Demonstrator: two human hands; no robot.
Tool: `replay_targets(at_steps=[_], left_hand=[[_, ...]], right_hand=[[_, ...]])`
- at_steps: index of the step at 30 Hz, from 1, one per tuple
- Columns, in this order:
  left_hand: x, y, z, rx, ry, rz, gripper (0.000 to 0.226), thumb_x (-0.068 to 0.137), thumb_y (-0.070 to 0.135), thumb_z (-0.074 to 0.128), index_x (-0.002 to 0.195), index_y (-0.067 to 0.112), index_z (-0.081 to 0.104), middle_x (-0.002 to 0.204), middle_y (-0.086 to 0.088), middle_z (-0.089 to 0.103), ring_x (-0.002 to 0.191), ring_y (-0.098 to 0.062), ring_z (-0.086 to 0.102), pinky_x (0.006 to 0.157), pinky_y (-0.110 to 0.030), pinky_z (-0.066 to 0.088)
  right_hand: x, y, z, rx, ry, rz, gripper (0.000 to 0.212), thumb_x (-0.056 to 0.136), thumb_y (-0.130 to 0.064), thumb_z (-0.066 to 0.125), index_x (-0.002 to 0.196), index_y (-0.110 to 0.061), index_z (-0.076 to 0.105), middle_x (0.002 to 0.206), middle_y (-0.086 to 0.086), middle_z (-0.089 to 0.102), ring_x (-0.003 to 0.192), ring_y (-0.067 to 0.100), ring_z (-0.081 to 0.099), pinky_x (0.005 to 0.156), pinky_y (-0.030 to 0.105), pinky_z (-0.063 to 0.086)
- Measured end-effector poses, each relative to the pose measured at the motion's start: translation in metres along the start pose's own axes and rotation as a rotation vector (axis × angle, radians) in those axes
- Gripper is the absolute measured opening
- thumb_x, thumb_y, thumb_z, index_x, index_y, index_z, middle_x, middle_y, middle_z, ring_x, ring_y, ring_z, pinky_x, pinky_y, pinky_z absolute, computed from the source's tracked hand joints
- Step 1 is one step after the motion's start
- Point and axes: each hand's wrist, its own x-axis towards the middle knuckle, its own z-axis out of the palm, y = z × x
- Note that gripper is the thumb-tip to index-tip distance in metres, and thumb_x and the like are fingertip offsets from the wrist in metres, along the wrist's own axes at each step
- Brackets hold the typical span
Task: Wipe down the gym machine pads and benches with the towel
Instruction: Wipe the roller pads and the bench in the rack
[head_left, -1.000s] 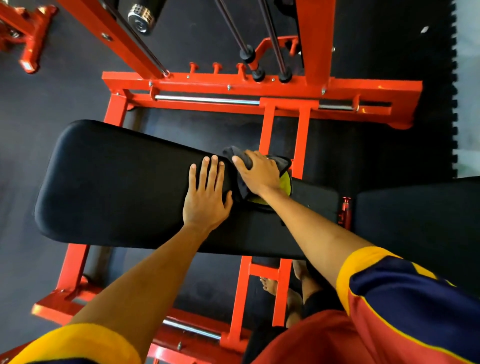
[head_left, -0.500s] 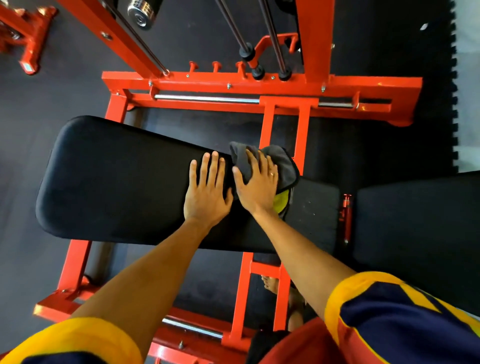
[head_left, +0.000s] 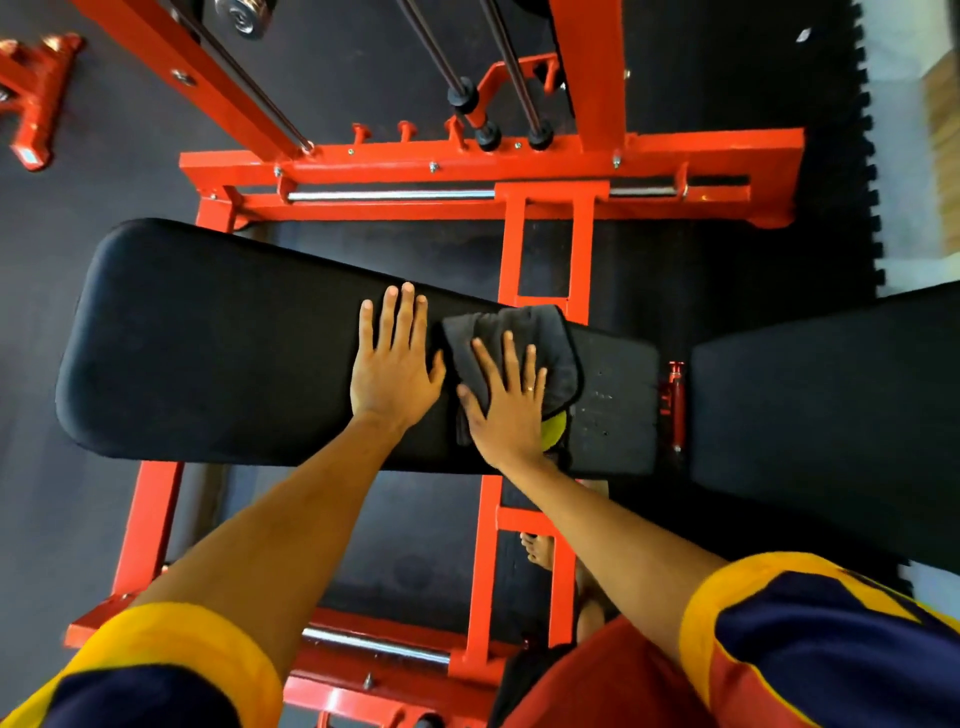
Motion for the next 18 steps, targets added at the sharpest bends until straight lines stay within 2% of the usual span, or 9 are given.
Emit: replay_targets(at_steps=[2, 3, 6, 8, 9, 10, 13, 15, 18], left_hand=[[-0.006, 0.001, 0.002, -0.017, 0.010, 0.013, 0.072, 0.105, 0.046, 0.031, 0.161, 0.004, 0.014, 0.169, -0.017, 0.010, 0.157, -0.032, 0.007, 0.127, -0.055, 0.007], [-0.010, 0.002, 0.002, -0.030, 0.022, 0.020, 0.070, 0.106, 0.043, 0.033, 0.161, 0.004, 0.016, 0.169, -0.017, 0.012, 0.157, -0.032, 0.009, 0.127, -0.054, 0.007], [-0.026, 0.009, 0.005, -0.042, 0.034, 0.035, 0.066, 0.107, 0.039, 0.034, 0.161, 0.003, 0.018, 0.169, -0.016, 0.014, 0.157, -0.032, 0.010, 0.127, -0.054, 0.008], [-0.037, 0.015, 0.006, -0.041, 0.035, 0.034, 0.065, 0.107, 0.036, 0.033, 0.161, 0.003, 0.018, 0.169, -0.016, 0.014, 0.157, -0.032, 0.010, 0.127, -0.053, 0.008], [-0.041, 0.018, 0.007, -0.034, 0.033, 0.028, 0.065, 0.107, 0.035, 0.033, 0.161, 0.004, 0.017, 0.169, -0.016, 0.013, 0.157, -0.032, 0.010, 0.127, -0.053, 0.008], [-0.044, 0.021, 0.007, -0.022, 0.025, 0.023, 0.065, 0.107, 0.035, 0.032, 0.161, 0.004, 0.016, 0.170, -0.015, 0.012, 0.157, -0.032, 0.009, 0.127, -0.053, 0.007], [-0.049, 0.027, 0.009, 0.023, -0.013, 0.032, 0.067, 0.105, 0.036, 0.028, 0.162, 0.004, 0.011, 0.170, -0.015, 0.008, 0.158, -0.032, 0.003, 0.127, -0.053, 0.006], [-0.049, 0.026, 0.011, 0.038, -0.024, 0.033, 0.069, 0.104, 0.037, 0.029, 0.162, 0.004, 0.009, 0.170, -0.016, 0.005, 0.158, -0.033, 0.001, 0.127, -0.054, 0.005], [-0.048, 0.026, 0.013, 0.043, -0.014, 0.020, 0.068, 0.106, 0.036, 0.034, 0.162, 0.004, 0.009, 0.170, -0.016, 0.005, 0.158, -0.033, 0.001, 0.127, -0.054, 0.005]], right_hand=[[-0.015, 0.031, -0.005, -0.084, -0.043, -0.097, 0.066, 0.103, -0.065, 0.029, 0.163, -0.040, 0.020, 0.174, 0.000, 0.004, 0.159, 0.035, -0.005, 0.128, 0.055, -0.002], [-0.015, 0.045, -0.009, -0.118, -0.047, -0.074, 0.065, 0.103, -0.065, 0.028, 0.163, -0.041, 0.020, 0.174, -0.001, 0.005, 0.159, 0.035, -0.003, 0.128, 0.057, 0.002], [0.005, 0.054, -0.016, -0.047, -0.008, 0.258, 0.061, 0.106, -0.061, 0.028, 0.163, -0.041, 0.018, 0.174, 0.000, 0.006, 0.159, 0.036, 0.000, 0.127, 0.058, 0.003], [0.022, 0.026, -0.016, 0.090, -0.004, 0.494, 0.060, 0.107, -0.057, 0.031, 0.163, -0.040, 0.016, 0.174, 0.002, 0.006, 0.159, 0.038, -0.001, 0.126, 0.059, 0.000], [0.025, 0.009, -0.015, 0.140, -0.010, 0.525, 0.060, 0.108, -0.055, 0.032, 0.163, -0.040, 0.016, 0.174, 0.002, 0.004, 0.158, 0.039, -0.002, 0.126, 0.059, -0.001], [0.022, -0.005, -0.012, 0.167, -0.019, 0.479, 0.059, 0.108, -0.055, 0.033, 0.163, -0.040, 0.016, 0.174, 0.001, 0.003, 0.158, 0.039, -0.004, 0.126, 0.059, -0.002], [-0.022, -0.009, 0.001, 0.098, -0.035, 0.101, 0.065, 0.104, -0.063, 0.034, 0.163, -0.041, 0.018, 0.174, -0.003, 0.000, 0.159, 0.035, -0.008, 0.125, 0.054, -0.007], [-0.047, 0.014, 0.003, 0.045, -0.076, -0.073, 0.081, 0.095, -0.074, 0.043, 0.164, -0.039, 0.016, 0.174, -0.003, -0.002, 0.159, 0.031, -0.013, 0.125, 0.051, -0.010], [-0.056, 0.051, 0.000, -0.073, -0.153, -0.249, 0.109, 0.079, -0.078, 0.066, 0.164, -0.037, 0.012, 0.174, 0.000, -0.006, 0.159, 0.032, -0.014, 0.127, 0.057, -0.003]])
